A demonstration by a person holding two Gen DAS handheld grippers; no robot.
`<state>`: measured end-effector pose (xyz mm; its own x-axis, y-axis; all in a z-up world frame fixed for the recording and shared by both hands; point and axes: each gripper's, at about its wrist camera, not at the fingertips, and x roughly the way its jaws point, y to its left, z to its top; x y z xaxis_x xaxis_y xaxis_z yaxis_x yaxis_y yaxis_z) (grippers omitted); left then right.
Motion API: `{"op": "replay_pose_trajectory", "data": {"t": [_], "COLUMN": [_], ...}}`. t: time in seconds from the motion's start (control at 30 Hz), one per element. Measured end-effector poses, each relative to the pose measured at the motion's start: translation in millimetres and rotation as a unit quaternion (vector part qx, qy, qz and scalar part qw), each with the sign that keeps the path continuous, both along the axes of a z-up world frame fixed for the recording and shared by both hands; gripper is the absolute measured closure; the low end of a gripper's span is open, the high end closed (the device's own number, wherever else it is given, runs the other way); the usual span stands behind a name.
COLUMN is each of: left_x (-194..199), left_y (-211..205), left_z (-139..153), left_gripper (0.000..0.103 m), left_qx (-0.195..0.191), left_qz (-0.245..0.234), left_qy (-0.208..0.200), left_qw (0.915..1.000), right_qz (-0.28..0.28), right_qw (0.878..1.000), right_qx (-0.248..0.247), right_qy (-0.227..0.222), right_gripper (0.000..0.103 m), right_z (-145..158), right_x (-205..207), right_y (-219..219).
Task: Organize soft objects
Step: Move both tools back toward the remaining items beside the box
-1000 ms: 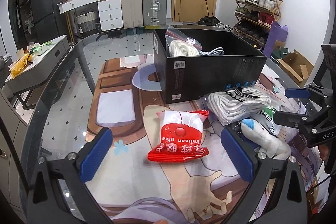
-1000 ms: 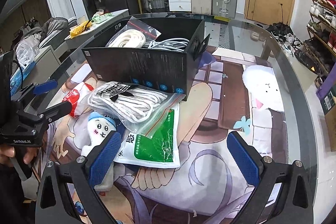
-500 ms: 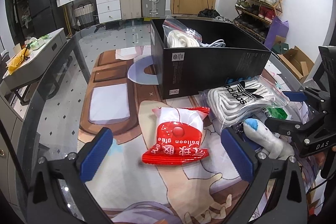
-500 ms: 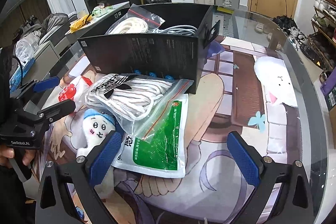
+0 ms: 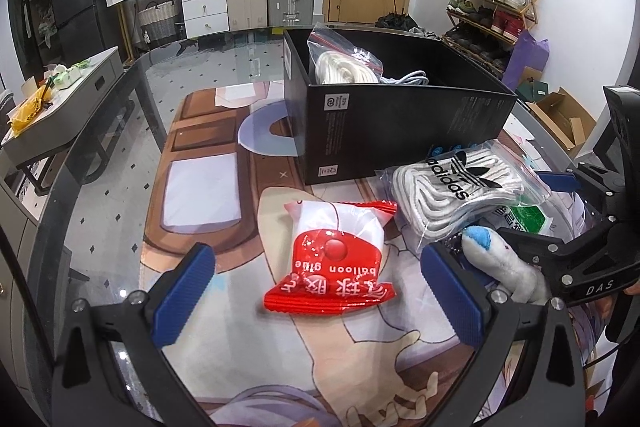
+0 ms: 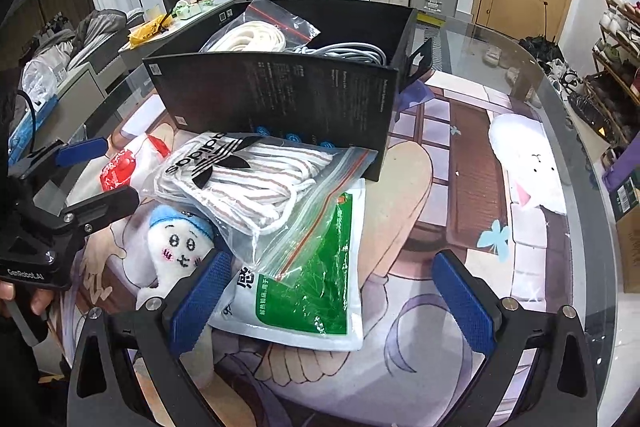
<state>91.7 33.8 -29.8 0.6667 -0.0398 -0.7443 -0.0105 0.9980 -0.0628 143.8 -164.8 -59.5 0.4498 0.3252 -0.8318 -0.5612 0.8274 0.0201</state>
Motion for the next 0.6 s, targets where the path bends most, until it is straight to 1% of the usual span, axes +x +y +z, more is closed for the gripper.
{"op": "replay_pose_trajectory", "data": {"t": [0.1,0.5,0.57,0.6], "left_x": [0.4,0.6,0.4,0.5], "left_y": [-0.4,-0.5,-0.6,-0.6], "left_z": [-0.5,-2.2,-2.4,-2.4], "left_gripper": [0.0,0.0,0.0,0.0], "left_qx": [0.002,-0.001,0.0,0.0], "left_qz": [0.0,0.0,-0.001,-0.001], "left_qy": [0.001,0.004,0.004,0.005], "left_qw": [1.0,1.0,1.0,1.0], "right_qz": [-0.004,-0.003,0.0,0.003], "right_qw": [1.0,1.0,1.0,1.0], "right_qx": [-0.007,-0.003,-0.002,0.001], "right_qy": [-0.003,-0.007,-0.011,-0.013], "right_gripper": [0.001,0.001,0.003,0.007], "right_z": [-2.3,-3.6,-3.2,-2.6], "right_x": [0.2,1.1,-0.5,-1.7], "right_y": [1.6,-5.6,-5.8,-5.9]}}
